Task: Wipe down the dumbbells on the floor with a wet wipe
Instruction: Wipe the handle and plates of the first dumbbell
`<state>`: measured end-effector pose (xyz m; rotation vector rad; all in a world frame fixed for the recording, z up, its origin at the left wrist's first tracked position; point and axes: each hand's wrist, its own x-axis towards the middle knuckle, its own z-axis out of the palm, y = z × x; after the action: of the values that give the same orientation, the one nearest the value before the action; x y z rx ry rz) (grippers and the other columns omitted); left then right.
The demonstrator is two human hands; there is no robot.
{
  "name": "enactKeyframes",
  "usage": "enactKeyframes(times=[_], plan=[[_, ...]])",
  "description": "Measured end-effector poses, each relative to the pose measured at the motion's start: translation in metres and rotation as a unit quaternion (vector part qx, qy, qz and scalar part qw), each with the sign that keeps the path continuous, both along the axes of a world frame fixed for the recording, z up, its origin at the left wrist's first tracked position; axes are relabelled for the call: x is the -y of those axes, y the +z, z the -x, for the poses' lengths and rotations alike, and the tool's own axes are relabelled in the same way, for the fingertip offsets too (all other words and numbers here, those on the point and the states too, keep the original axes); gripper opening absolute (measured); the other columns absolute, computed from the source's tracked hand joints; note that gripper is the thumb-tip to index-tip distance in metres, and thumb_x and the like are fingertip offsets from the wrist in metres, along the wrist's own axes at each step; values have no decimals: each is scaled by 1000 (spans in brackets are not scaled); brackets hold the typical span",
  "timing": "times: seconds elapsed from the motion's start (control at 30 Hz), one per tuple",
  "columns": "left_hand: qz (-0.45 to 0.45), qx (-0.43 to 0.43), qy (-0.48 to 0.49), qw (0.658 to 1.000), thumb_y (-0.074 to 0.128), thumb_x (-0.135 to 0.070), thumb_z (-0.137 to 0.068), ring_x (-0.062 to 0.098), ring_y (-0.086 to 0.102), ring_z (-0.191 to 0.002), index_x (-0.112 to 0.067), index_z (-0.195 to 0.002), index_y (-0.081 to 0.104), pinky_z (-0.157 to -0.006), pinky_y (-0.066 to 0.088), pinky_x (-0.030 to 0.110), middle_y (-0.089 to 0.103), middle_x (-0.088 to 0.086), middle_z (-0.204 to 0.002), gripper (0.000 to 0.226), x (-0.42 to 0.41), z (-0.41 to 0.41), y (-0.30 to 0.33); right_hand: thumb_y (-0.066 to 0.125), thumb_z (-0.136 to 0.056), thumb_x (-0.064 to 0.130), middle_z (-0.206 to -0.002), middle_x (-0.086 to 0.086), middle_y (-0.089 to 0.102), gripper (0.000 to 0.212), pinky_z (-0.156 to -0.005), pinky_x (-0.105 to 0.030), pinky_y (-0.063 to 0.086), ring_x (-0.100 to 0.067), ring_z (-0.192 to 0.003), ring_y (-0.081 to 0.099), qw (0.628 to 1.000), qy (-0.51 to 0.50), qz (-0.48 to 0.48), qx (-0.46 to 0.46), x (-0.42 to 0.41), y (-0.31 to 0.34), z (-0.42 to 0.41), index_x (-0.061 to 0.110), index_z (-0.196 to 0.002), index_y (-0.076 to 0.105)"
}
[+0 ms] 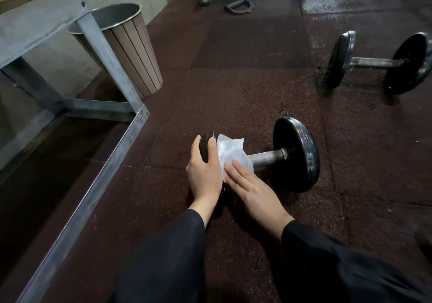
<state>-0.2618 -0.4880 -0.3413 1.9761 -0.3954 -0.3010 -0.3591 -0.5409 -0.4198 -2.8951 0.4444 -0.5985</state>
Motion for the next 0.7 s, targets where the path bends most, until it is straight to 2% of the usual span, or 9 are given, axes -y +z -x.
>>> enactKeyframes(times=[0.17, 0.23, 0.27, 0.4, 0.43, 0.5, 0.57, 0.63, 0.7], plan=[[6, -1, -5, 1000, 43, -39, -96, 16, 41, -133, -17, -139, 43, -88, 24, 7, 49, 1, -142, 48, 0, -1, 1, 37, -82, 4, -134, -15, 52, 48, -116, -31, 6, -24, -140, 20, 998, -60, 0, -2, 13, -12, 26, 1, -129, 39], [7, -6, -4, 1000, 43, -40, -96, 15, 41, -133, -18, -139, 43, -91, 24, 9, 49, 0, -142, 49, 1, -1, 2, 36, -83, 4, -136, -14, 49, 47, -118, -27, 2, -14, -145, 2, 997, -76, -23, 16, 16, -10, 30, 1, -130, 38], [7, -8, -3, 1000, 43, -40, -96, 15, 40, -133, -18, -139, 43, -90, 24, 8, 48, 0, -142, 49, 2, -2, 2, 36, -84, 4, -137, -14, 48, 47, -117, -26, 2, -13, -145, 2, 996, -78, -31, 26, 16, -9, 30, 2, -131, 39], [4, -6, 0, 1000, 44, -41, -95, 15, 41, -133, -18, -139, 44, -94, 24, 11, 49, 0, -142, 49, 4, -3, 2, 34, -83, 3, -134, -19, 51, 49, -115, -24, 6, -29, -131, 39, 995, -78, -44, 43, 9, -3, 15, -2, -129, 49], [4, -5, 0, 1000, 44, -41, -95, 15, 41, -133, -17, -138, 44, -96, 24, 12, 49, 0, -142, 49, 4, -3, 2, 34, -82, 4, -133, -18, 53, 49, -115, -23, 9, -30, -127, 44, 996, -73, -41, 33, 6, -1, 11, -2, -126, 54], [4, -5, 0, 1000, 44, -41, -95, 15, 40, -134, -18, -139, 44, -97, 24, 12, 49, 0, -142, 49, 3, -3, 1, 35, -81, 7, -129, -15, 58, 48, -111, -25, 25, -29, -121, 52, 997, -72, -1, 9, 6, 1, 11, -2, -122, 59], [5, -6, -1, 1000, 43, -41, -95, 15, 40, -134, -19, -139, 44, -99, 25, 14, 48, -1, -143, 49, 2, -2, 1, 36, -80, 6, -125, -17, 60, 46, -111, -29, 25, -33, -115, 58, 996, -81, 26, 7, 13, 3, 17, -4, -119, 60], [7, -10, -3, 1000, 44, -42, -95, 15, 40, -134, -20, -139, 43, -102, 26, 18, 48, -1, -143, 50, 2, -2, 1, 35, -78, 4, -118, -23, 63, 46, -109, -31, 26, -38, -108, 62, 991, -128, 29, 21, 22, 9, 19, -8, -114, 62], [9, -11, -2, 1000, 44, -42, -95, 14, 39, -134, -20, -139, 43, -102, 26, 18, 48, -1, -143, 50, 2, -2, 1, 34, -74, 3, -104, -22, 68, 44, -102, -41, 39, -40, -98, 65, 984, -179, 2, 12, 30, 22, 12, -4, -103, 66]])
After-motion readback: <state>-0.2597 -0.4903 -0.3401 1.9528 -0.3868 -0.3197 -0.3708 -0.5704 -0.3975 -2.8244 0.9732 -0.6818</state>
